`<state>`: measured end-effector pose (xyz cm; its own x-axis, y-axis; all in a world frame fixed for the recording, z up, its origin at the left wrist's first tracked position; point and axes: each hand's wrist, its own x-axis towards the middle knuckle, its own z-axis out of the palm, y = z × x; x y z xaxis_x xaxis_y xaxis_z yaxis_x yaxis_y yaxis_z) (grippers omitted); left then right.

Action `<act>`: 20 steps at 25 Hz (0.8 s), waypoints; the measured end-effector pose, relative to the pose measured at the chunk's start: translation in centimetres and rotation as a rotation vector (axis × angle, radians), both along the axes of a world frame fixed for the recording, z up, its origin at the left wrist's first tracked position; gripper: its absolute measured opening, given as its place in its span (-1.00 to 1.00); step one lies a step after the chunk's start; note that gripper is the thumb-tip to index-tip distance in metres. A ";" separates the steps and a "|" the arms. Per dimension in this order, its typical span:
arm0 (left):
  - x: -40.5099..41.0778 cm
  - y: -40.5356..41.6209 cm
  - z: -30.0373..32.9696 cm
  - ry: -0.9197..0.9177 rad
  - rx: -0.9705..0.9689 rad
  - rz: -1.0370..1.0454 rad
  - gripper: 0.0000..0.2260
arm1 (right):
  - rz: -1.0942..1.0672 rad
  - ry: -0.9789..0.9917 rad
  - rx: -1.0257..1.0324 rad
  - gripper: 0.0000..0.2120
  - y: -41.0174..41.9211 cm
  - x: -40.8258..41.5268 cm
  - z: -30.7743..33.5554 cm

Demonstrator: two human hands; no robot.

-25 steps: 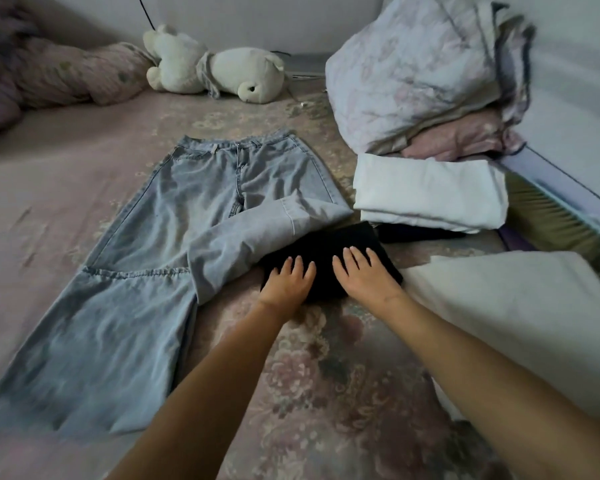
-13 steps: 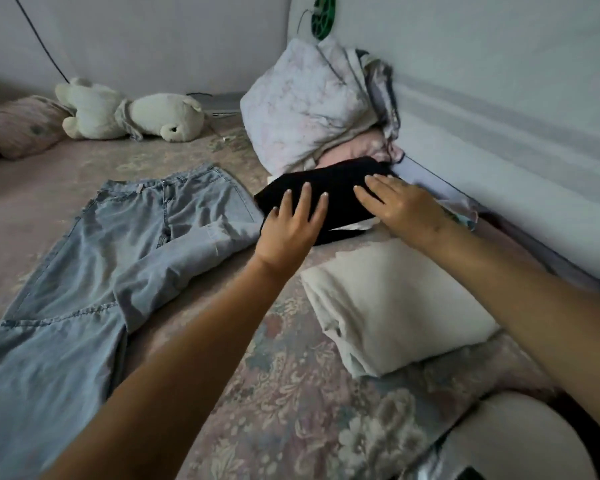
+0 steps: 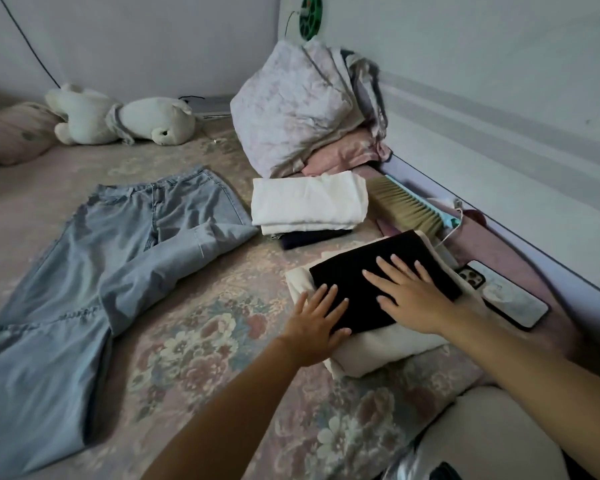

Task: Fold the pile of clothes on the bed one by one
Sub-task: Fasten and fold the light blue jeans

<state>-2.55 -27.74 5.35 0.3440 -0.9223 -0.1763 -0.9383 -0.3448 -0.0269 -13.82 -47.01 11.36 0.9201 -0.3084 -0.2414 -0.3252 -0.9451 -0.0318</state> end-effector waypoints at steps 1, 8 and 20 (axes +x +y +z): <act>0.7 0.9 -0.4 0.002 -0.006 0.036 -0.35 | -0.019 0.032 0.012 -0.46 0.8 0.8 -0.4; 6.5 11.9 0.9 -0.065 0.063 0.445 -0.42 | 0.094 0.002 -0.051 -0.44 8.6 7.8 -3.2; 18.4 23.4 -0.8 -0.334 0.022 0.513 -0.56 | 0.383 -0.175 0.052 -0.36 23.9 29.2 -6.9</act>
<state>15.82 -4.37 4.50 0.7832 -0.6218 0.0003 -0.5925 -0.7464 -0.3031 15.37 -23.12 4.44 0.9944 0.0723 -0.0774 0.0638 -0.9923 -0.1065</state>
